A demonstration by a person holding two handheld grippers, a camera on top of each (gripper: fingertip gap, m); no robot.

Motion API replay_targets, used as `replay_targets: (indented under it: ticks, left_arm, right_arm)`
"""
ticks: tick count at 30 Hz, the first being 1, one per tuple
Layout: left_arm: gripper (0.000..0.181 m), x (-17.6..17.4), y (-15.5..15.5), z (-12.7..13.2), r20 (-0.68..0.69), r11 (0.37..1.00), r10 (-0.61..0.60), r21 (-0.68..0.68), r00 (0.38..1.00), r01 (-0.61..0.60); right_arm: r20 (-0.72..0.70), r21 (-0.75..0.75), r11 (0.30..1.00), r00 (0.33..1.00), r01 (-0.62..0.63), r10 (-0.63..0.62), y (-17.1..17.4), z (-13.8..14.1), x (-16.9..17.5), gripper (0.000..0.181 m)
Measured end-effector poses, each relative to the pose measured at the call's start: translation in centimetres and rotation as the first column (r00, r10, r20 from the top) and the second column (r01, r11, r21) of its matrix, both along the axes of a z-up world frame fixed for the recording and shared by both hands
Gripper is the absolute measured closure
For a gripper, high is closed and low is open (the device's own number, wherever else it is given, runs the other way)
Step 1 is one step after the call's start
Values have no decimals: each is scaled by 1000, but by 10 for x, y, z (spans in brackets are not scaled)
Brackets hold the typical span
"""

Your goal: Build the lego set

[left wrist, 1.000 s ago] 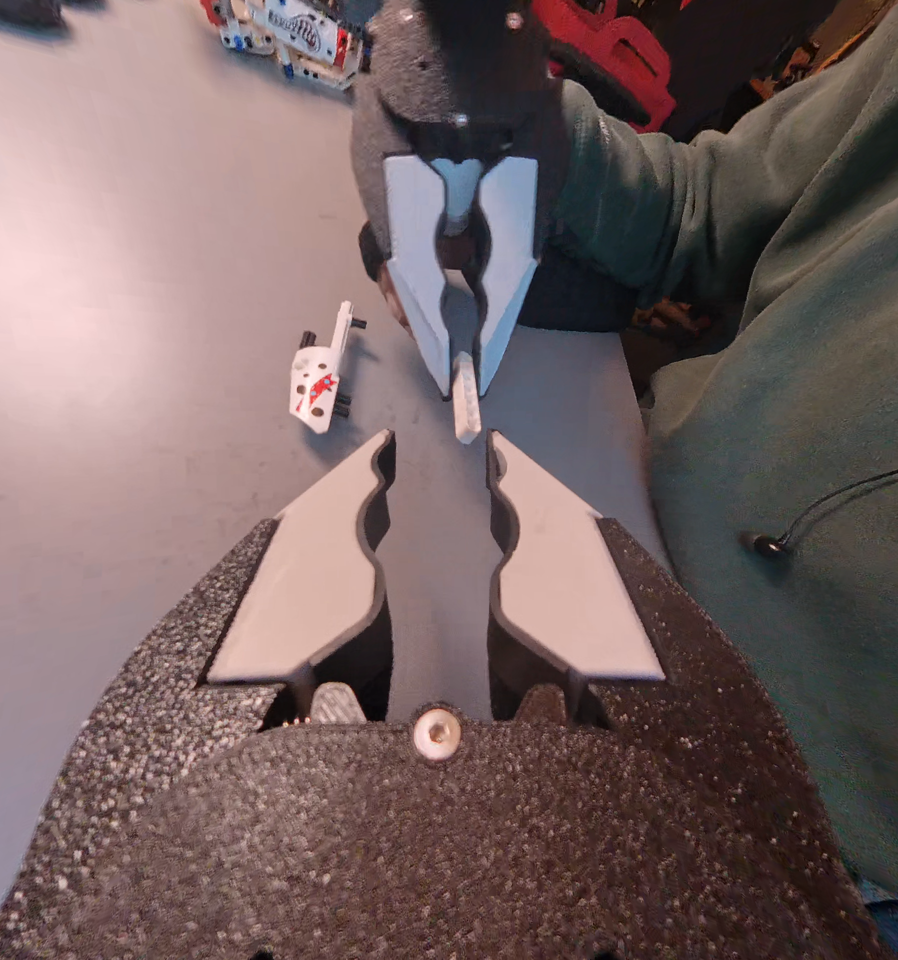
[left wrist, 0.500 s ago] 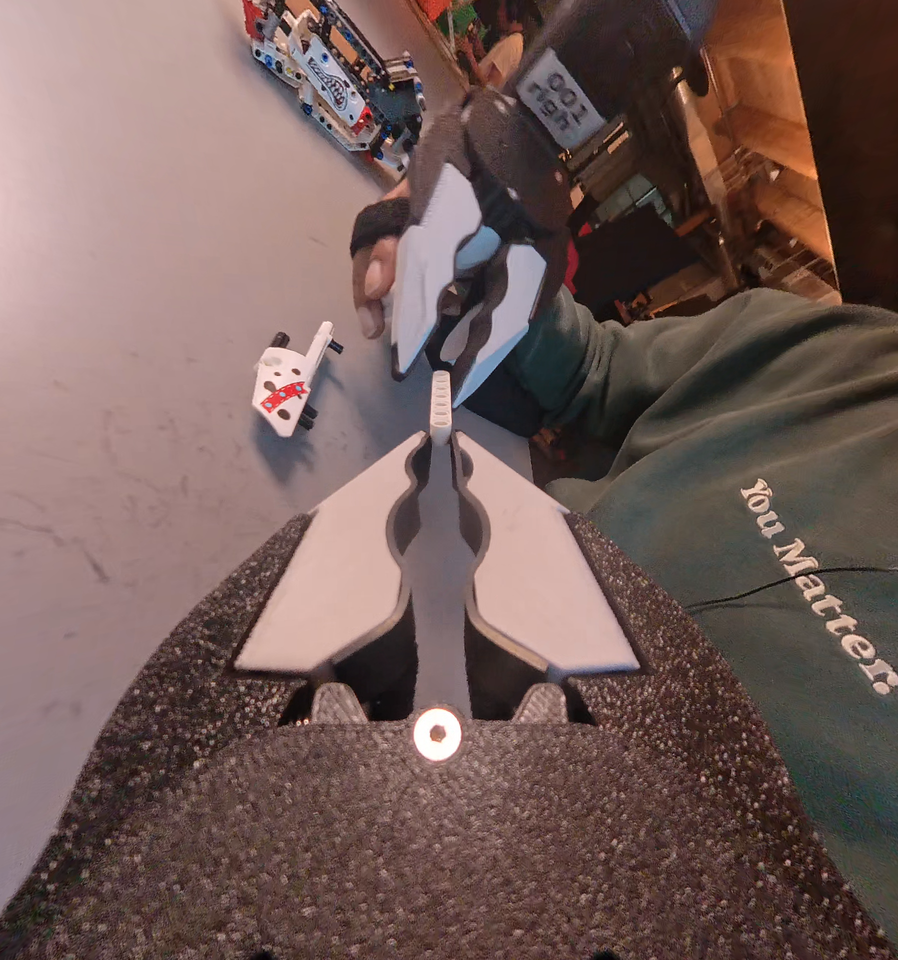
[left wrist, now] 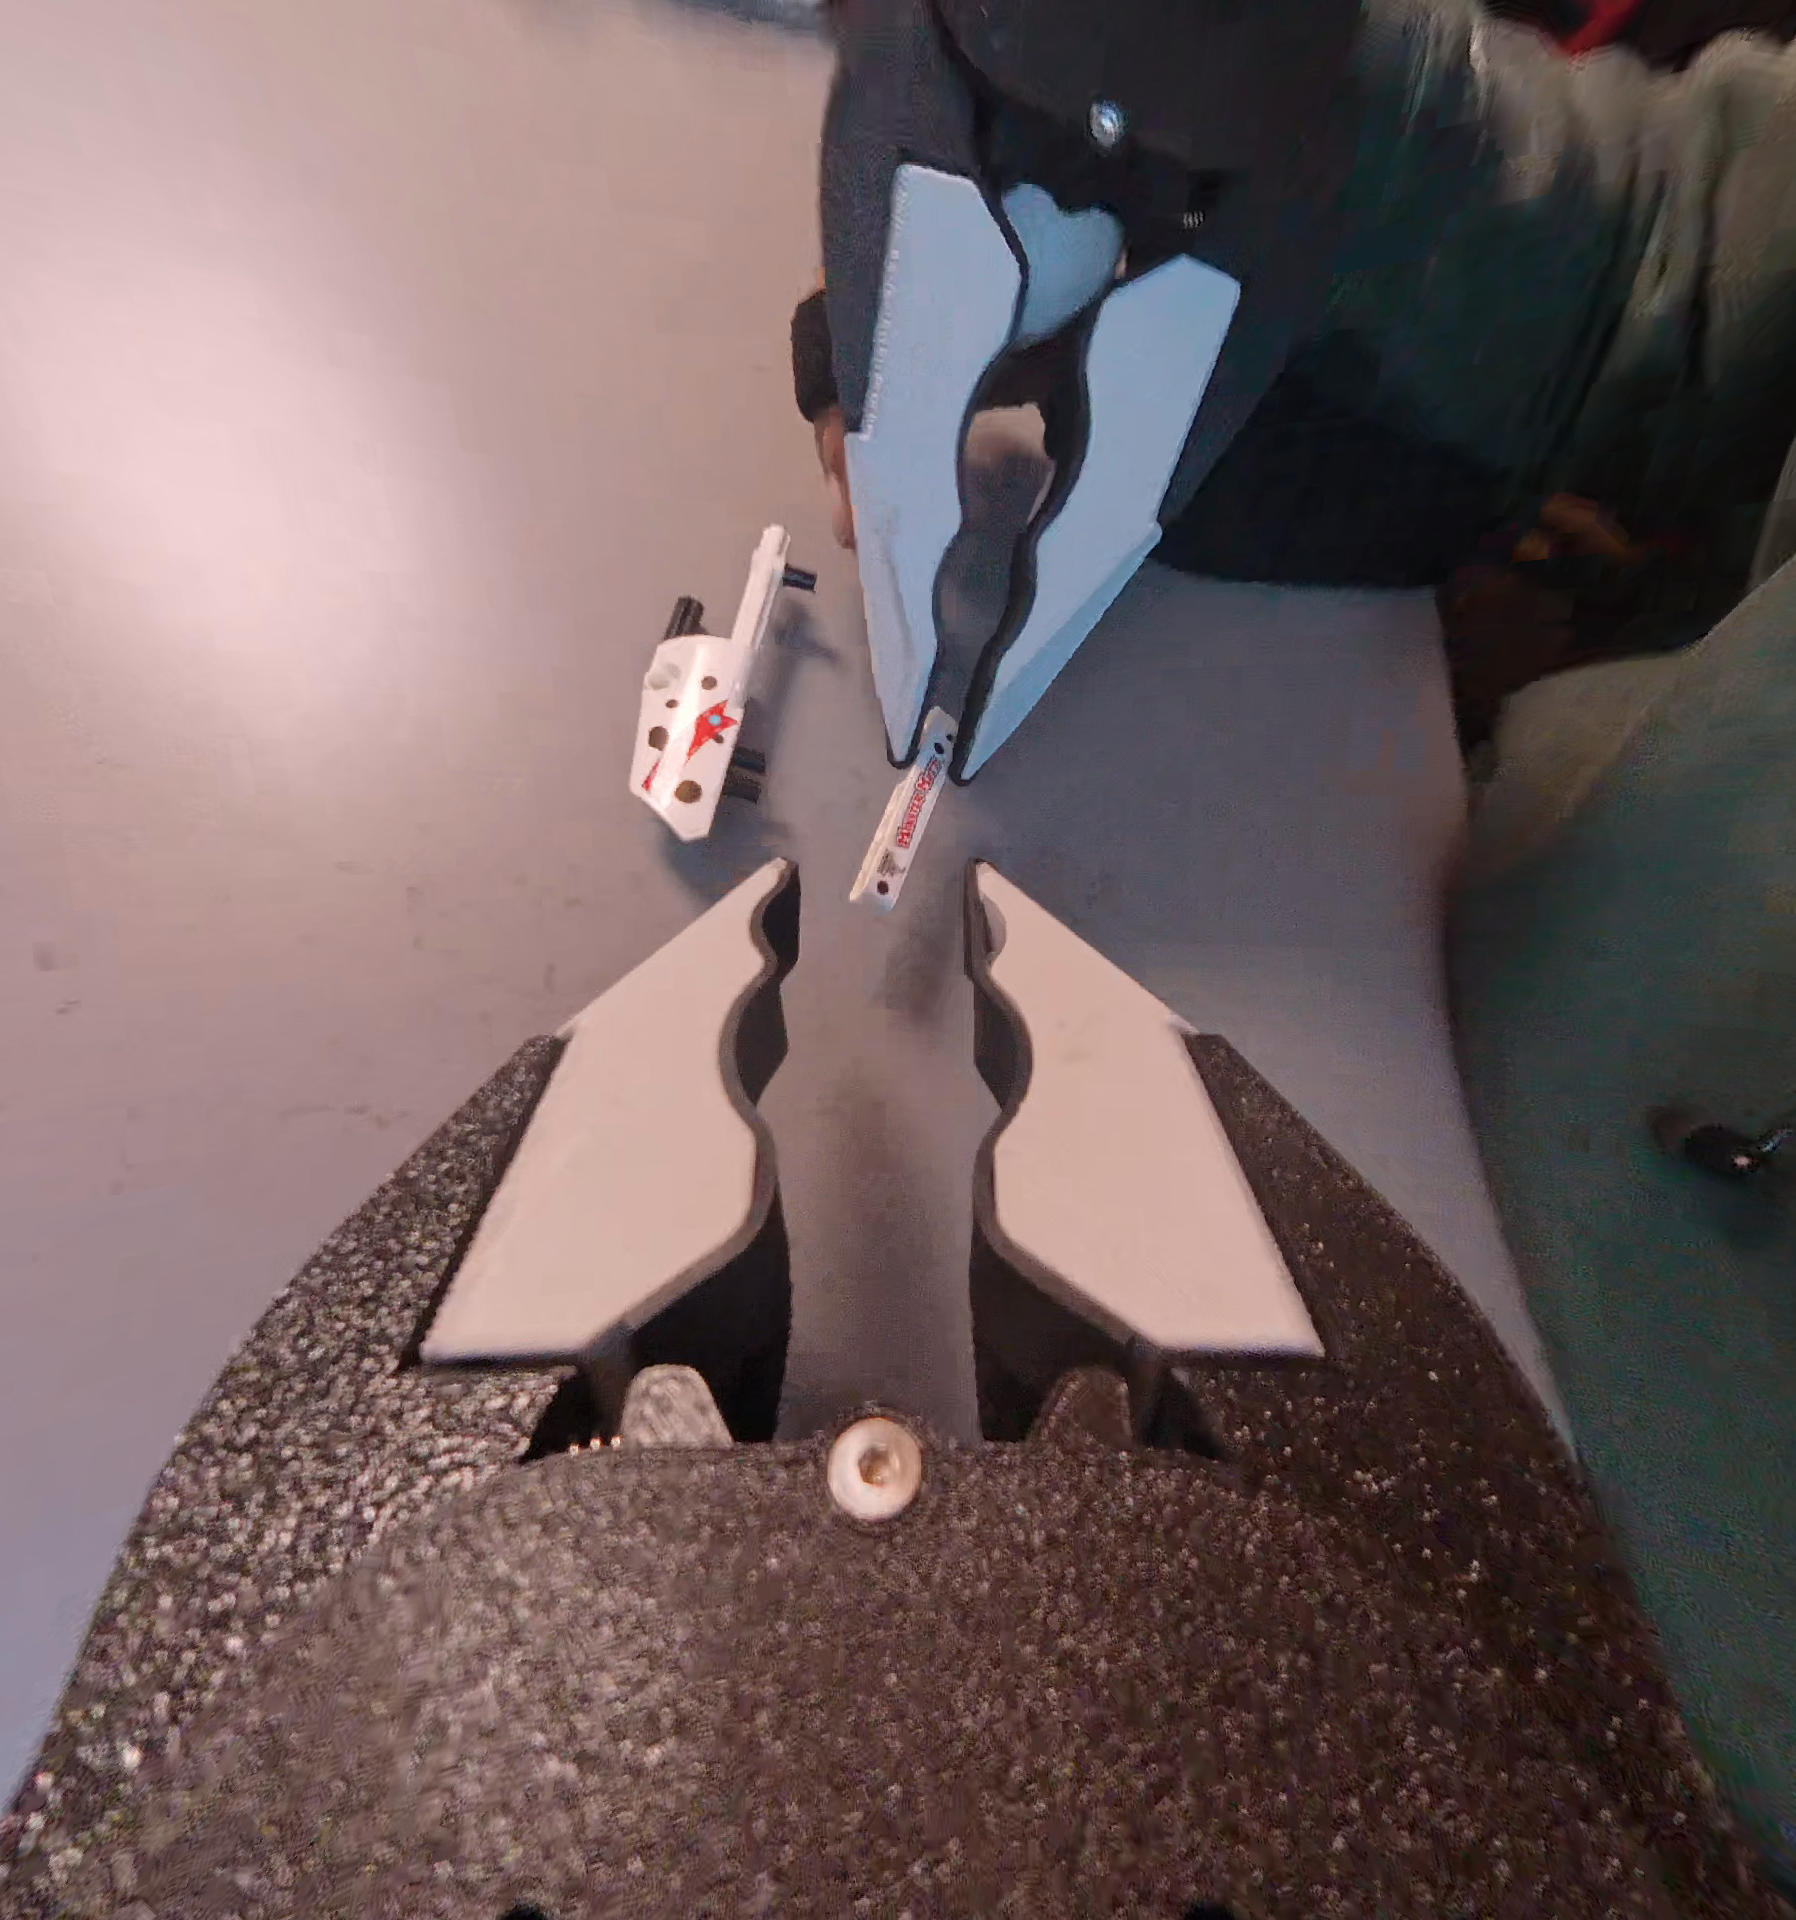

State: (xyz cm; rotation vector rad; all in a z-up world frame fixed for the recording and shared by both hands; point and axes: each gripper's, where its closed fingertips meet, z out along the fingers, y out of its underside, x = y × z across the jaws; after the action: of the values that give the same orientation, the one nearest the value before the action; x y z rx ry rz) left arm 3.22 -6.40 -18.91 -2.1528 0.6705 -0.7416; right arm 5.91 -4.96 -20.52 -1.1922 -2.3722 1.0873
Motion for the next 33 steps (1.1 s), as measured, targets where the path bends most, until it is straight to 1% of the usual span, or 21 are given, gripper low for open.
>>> replay_targets:
  ticks: [3,5,6,8,9,11,14,15,17,19,22,24,25,27,31,33]
  left_arm:
    - [156,6,1,-22,-169,999,-41,8,985,43]
    - [162,8,2,-31,-241,997,-70,7,968,73]
    - [165,6,3,-35,-272,998,-66,6,960,70]
    - [172,4,6,-36,-298,998,-57,21,953,67]
    - [173,4,6,-36,-302,997,-58,22,952,67]
    - [174,2,5,-37,-304,997,-62,26,951,74]
    - [174,-5,3,-37,-334,996,-62,41,940,80]
    - [172,-7,3,-37,-341,995,-63,47,938,84]
    - [166,-12,3,-37,-344,996,-59,49,937,81]
    - [162,-13,2,-35,-335,996,-61,46,940,81]
    - [162,-6,4,-32,-303,995,-62,54,951,82]
    - [161,-1,5,-37,-325,995,-74,44,943,93]
    - [166,0,8,-35,-332,994,-68,64,941,94]
    - [174,0,9,-37,-340,992,-77,64,937,104]
    - [174,-1,9,-37,-358,984,-92,113,929,140]
    - [174,-4,8,-36,-384,979,-89,137,919,152]
  right_arm:
    - [68,50,999,998,11,-14,-1,-15,0,173]
    - [58,67,997,997,37,-41,1,-15,-5,173]
    - [53,73,996,997,44,-48,2,-15,-6,174]
    - [36,94,995,998,42,-46,4,-15,-6,172]
    - [22,105,994,999,37,-40,5,-14,-5,168]
    - [-30,104,994,999,34,-31,11,-3,-5,164]
    - [-149,99,989,984,111,-96,39,18,-14,164]
    - [-152,91,987,982,129,-114,48,19,-17,164]
    - [-115,89,987,985,135,-125,61,13,-22,160]
    - [-56,73,993,995,88,-84,64,6,-24,155]
    - [45,18,1000,999,6,-7,60,-2,-28,147]
    - [108,4,1000,994,-31,30,56,-11,-29,145]
    - [125,17,999,991,-46,44,55,-16,-30,144]
    - [108,54,996,992,-64,58,52,-17,-32,157]
    - [69,123,984,990,-128,120,39,-18,-24,157]
    - [63,156,979,990,-132,124,38,-18,-22,157]
